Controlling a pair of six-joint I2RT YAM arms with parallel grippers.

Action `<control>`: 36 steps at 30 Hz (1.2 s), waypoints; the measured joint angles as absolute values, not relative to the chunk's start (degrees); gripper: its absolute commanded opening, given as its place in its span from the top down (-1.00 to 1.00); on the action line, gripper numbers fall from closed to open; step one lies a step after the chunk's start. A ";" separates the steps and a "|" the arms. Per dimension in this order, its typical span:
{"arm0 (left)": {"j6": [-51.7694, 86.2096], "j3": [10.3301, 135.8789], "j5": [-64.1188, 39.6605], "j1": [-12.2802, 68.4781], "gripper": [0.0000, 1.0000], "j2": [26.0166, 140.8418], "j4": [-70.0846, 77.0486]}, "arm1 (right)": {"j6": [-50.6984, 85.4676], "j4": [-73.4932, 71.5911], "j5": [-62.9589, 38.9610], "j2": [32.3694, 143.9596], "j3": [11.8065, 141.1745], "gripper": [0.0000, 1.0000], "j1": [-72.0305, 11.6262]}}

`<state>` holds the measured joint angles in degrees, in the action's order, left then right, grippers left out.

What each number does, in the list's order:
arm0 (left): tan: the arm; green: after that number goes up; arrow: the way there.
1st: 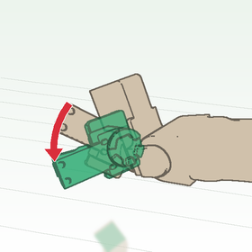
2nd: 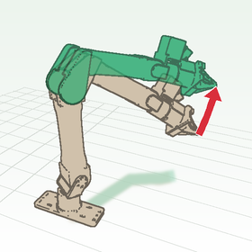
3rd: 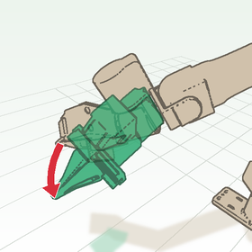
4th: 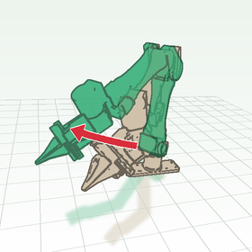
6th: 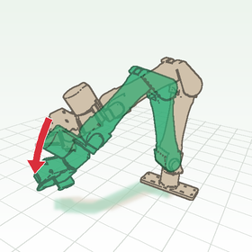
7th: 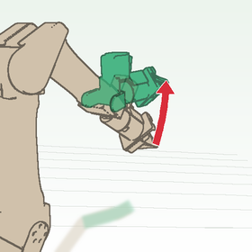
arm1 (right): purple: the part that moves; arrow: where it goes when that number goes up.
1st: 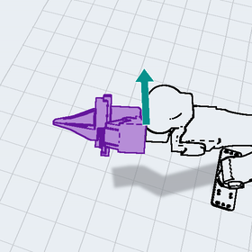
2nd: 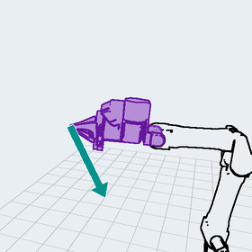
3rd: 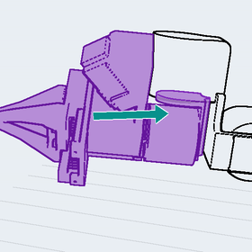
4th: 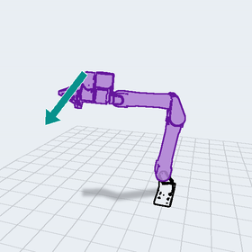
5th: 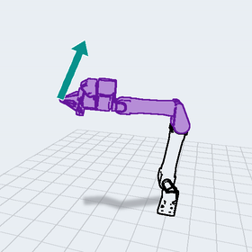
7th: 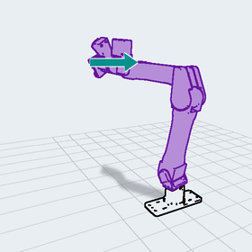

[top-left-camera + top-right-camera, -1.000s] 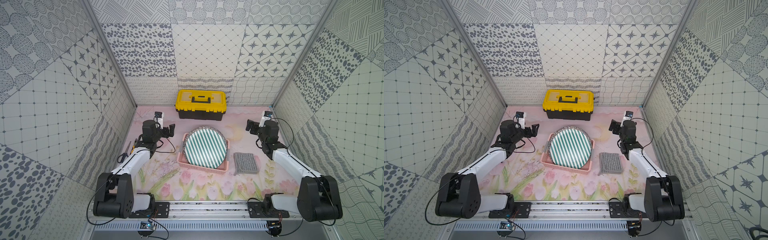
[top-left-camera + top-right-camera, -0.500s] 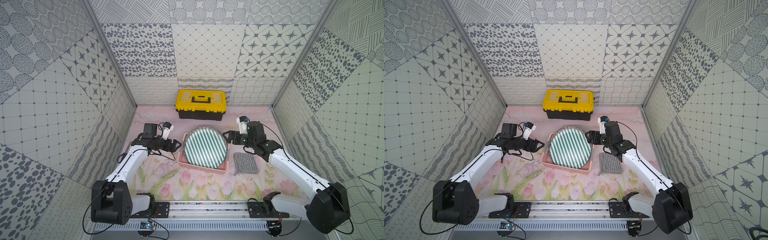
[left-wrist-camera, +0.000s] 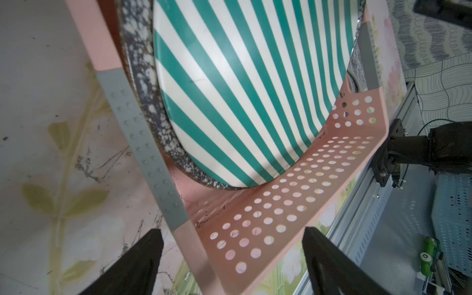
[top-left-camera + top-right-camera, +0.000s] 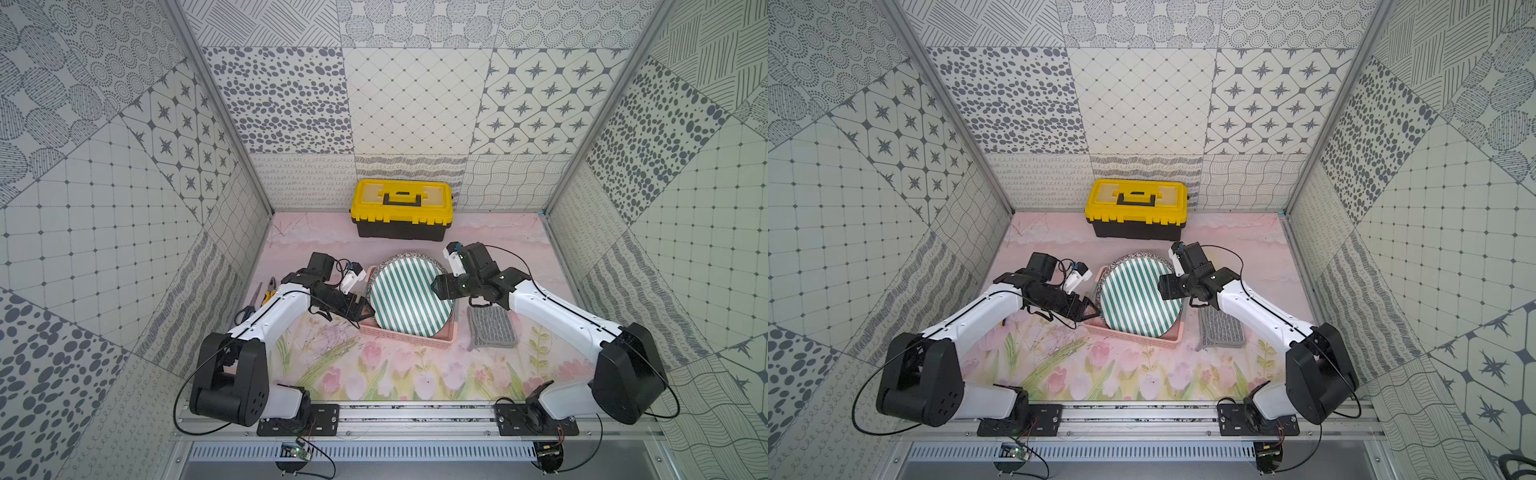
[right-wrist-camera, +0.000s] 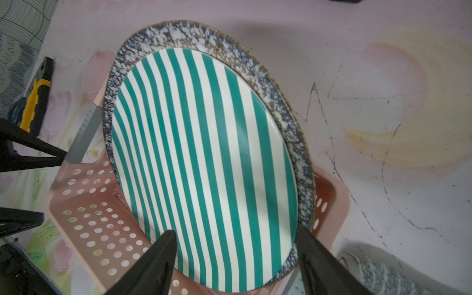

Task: Wipe the wet plate dry
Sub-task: Pick up the plate from the bin.

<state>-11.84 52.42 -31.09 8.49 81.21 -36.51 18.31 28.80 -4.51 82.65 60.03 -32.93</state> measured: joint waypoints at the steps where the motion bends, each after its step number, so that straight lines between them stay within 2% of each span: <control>1: -11.88 52.42 -31.07 8.60 -0.82 81.30 -36.71 | 18.11 29.15 -4.03 82.98 60.05 -0.51 -32.93; 8: -11.90 52.38 -31.05 8.93 -0.82 81.73 -36.82 | 16.93 30.57 -0.75 85.97 60.90 -0.43 -33.85; 22: -11.68 52.10 -31.05 9.34 -0.87 82.04 -36.73 | 16.01 30.85 8.08 89.78 62.92 -0.44 -37.41; 36: -11.49 51.72 -31.07 9.69 -0.86 82.21 -36.60 | 16.86 29.67 7.60 92.47 63.20 -0.32 -39.16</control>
<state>-11.49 51.72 -31.07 9.69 82.21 -36.60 16.86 29.67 7.60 92.47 63.20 -39.16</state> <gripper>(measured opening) 0.931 0.667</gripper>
